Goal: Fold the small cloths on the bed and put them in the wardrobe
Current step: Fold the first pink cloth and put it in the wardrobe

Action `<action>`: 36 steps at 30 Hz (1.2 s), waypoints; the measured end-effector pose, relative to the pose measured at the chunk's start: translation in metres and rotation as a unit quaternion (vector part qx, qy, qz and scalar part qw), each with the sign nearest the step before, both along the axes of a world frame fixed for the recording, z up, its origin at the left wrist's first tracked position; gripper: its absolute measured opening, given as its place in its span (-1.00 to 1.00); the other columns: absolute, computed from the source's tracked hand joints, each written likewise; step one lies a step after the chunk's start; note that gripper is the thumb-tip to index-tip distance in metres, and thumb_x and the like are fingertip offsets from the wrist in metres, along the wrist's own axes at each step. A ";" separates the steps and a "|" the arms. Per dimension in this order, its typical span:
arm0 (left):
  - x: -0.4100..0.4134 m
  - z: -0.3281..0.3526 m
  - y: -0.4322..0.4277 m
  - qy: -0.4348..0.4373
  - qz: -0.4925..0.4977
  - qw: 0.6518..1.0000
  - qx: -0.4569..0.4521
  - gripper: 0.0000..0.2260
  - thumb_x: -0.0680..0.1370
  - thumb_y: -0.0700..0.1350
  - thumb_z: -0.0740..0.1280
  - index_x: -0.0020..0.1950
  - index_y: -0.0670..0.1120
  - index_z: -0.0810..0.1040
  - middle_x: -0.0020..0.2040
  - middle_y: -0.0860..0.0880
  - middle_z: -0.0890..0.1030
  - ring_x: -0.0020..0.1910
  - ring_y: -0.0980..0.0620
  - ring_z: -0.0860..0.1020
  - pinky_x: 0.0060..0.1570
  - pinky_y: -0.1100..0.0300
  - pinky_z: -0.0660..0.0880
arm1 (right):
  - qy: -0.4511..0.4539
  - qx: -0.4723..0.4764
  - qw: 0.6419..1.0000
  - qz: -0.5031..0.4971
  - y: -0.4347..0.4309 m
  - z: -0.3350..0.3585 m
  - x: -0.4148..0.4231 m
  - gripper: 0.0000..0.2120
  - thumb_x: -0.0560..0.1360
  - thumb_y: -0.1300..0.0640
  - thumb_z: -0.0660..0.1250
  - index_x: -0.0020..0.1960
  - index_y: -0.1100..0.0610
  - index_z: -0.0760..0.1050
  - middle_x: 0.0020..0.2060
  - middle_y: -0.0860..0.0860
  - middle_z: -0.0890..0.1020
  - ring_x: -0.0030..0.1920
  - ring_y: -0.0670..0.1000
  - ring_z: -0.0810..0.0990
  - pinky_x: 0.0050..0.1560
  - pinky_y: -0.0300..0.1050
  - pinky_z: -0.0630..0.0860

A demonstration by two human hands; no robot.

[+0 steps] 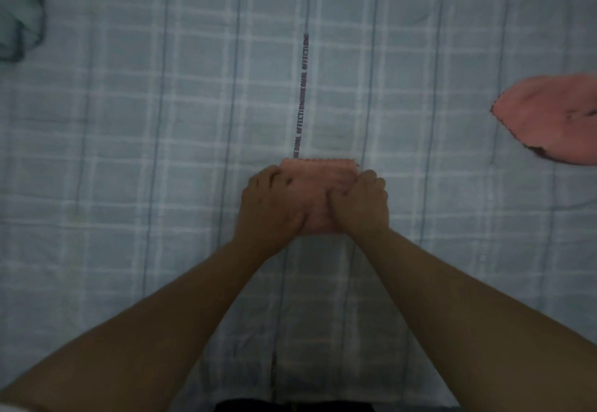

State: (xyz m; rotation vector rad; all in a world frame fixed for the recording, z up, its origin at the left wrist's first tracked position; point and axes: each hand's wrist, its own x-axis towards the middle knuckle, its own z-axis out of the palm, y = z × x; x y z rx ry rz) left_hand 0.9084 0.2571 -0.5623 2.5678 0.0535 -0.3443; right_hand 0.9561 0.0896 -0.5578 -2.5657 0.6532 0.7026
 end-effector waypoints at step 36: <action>-0.027 0.239 -0.060 0.124 0.299 0.801 -0.504 -0.62 0.53 -0.11 0.47 0.31 -0.11 0.49 0.20 -0.14 0.66 0.13 -0.08 0.68 0.09 0.01 0.65 | 0.014 0.638 0.737 -0.221 -0.082 0.265 -0.071 -0.62 0.55 0.32 0.23 0.36 0.24 0.45 0.20 0.27 0.63 0.19 0.27 0.63 -0.04 0.10 0.65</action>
